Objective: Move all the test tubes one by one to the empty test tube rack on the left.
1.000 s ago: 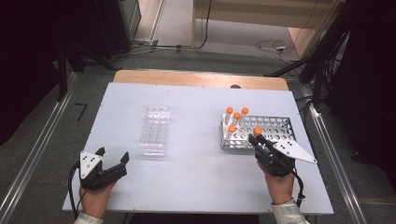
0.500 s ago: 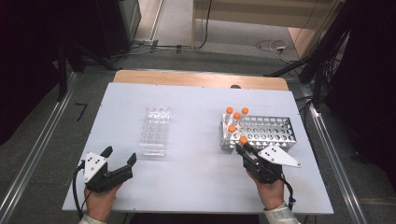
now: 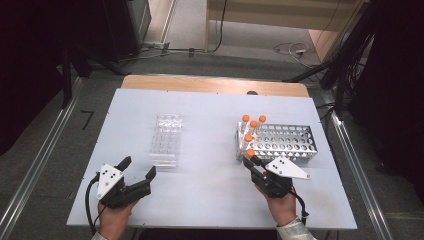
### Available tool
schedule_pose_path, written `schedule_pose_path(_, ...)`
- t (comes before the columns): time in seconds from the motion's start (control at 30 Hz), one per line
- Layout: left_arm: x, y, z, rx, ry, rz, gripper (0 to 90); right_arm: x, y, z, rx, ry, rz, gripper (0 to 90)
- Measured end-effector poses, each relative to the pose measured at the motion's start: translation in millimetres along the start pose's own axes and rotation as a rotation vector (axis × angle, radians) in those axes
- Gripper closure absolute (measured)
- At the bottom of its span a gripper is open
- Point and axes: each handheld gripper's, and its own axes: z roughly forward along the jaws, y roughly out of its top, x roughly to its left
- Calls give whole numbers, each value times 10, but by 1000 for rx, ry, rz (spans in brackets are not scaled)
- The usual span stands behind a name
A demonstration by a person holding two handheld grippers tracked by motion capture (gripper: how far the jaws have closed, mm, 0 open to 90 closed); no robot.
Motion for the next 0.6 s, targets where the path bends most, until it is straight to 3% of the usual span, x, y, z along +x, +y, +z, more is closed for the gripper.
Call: schedule_pose_path(0.6, -352, 164, 224, 14, -110, 63, 217, 179, 10, 154, 23, 61, -22, 720)
